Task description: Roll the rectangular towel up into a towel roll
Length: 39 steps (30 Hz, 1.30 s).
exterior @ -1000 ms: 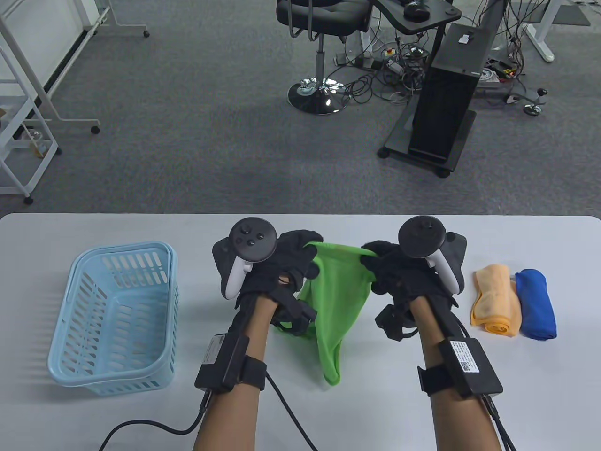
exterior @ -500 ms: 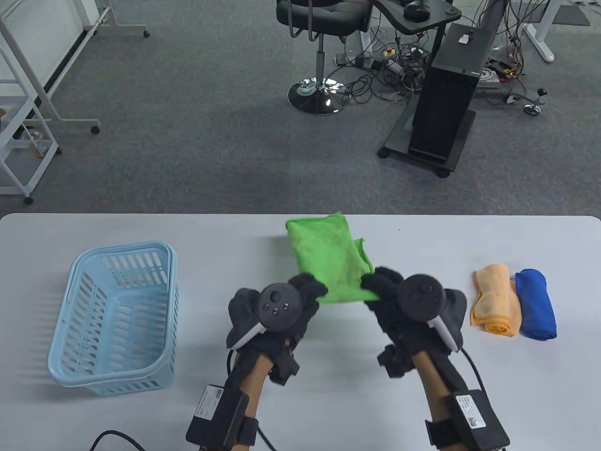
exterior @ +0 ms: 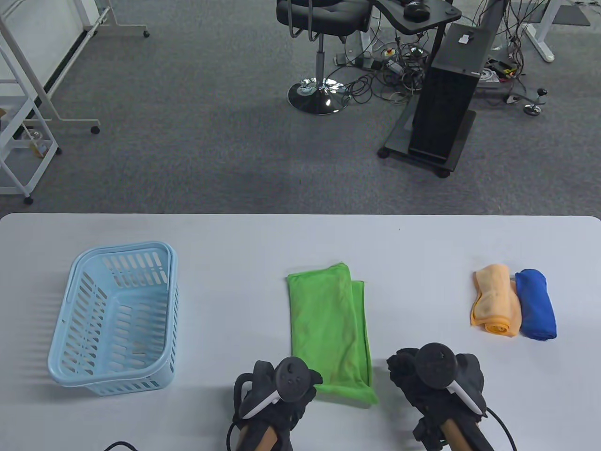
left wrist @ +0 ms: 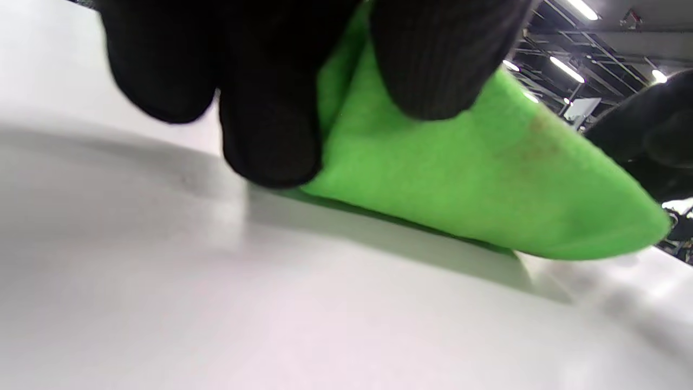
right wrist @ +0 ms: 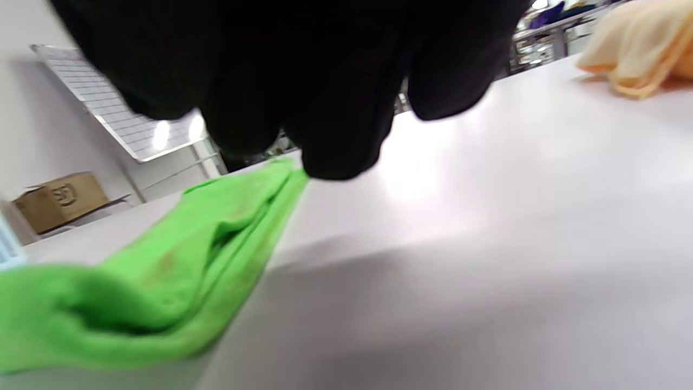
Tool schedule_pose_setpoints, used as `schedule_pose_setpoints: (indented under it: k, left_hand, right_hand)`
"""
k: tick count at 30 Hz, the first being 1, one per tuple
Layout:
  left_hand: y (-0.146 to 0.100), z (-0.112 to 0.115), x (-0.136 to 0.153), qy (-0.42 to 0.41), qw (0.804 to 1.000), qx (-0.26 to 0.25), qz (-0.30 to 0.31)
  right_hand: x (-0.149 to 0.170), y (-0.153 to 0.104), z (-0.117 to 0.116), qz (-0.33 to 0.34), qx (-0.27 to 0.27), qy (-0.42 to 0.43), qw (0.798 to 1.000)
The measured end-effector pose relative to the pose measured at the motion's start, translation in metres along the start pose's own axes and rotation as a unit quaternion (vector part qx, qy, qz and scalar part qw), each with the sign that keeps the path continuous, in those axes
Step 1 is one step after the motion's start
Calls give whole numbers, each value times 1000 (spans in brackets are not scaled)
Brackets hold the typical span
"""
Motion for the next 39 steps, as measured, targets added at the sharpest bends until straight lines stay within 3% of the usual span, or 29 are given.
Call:
schedule_pose_setpoints:
  k: [4, 7, 8, 10, 11, 13, 15, 18, 20, 25, 28, 30, 34, 39]
  left_hand:
    - [0, 5, 2, 10, 1000, 7, 6]
    - [-2, 0, 6, -17, 1000, 1, 18]
    - [-3, -1, 9, -35, 999, 0, 15]
    - [-5, -3, 14, -53, 998, -11, 13]
    - [-5, -5, 14, -59, 998, -20, 23]
    - [-6, -7, 11, -53, 998, -24, 31]
    - [-8, -10, 6, -33, 998, -27, 37]
    - [-8, -9, 1, 2, 999, -11, 35]
    - [-9, -5, 0, 40, 998, 36, 22]
    - [-15, -11, 14, 70, 996, 44, -23]
    - [-24, -27, 36, 74, 993, 3, -94]
    - [-32, -36, 41, 59, 992, -38, -107]
    - [-30, -38, 22, 31, 996, -66, -59]
    - [-15, -6, -5, 53, 998, 23, 4]
  right_hand:
    - [-16, -6, -42, 43, -119, 23, 992]
    - [-26, -10, -61, 54, -147, -6, 988]
    - [-29, -9, -63, 62, -132, -32, 989]
    - [-34, -6, -51, 104, -27, -61, 992]
    - [-33, -4, -45, 106, -8, -67, 992]
    - [-27, -3, -44, 84, -43, -29, 995]
    - [-24, -4, -42, 84, -36, -6, 996]
    - [-24, -5, -43, 87, -46, -37, 994]
    - [-26, -5, -45, 86, -56, -32, 994]
    - [-29, -6, -52, 86, -76, -42, 992]
    - [-27, -4, -50, 74, -74, -52, 993]
    - [-23, -2, -47, 57, -71, -34, 995]
    - [-23, -2, -49, 52, -72, -44, 995]
    - [-24, -2, -53, 51, -78, -54, 994]
Point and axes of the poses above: the tracker on the back of each hand, its own x axis roughly to the little-finger side, its own y axis roughly from the wrist to the fingertips, z = x × y, the point moved 4 cm from there along y, roughly from the wrist to the fingertips, and after that the axes turned 11 degrees about y, right-handed, at the moved point
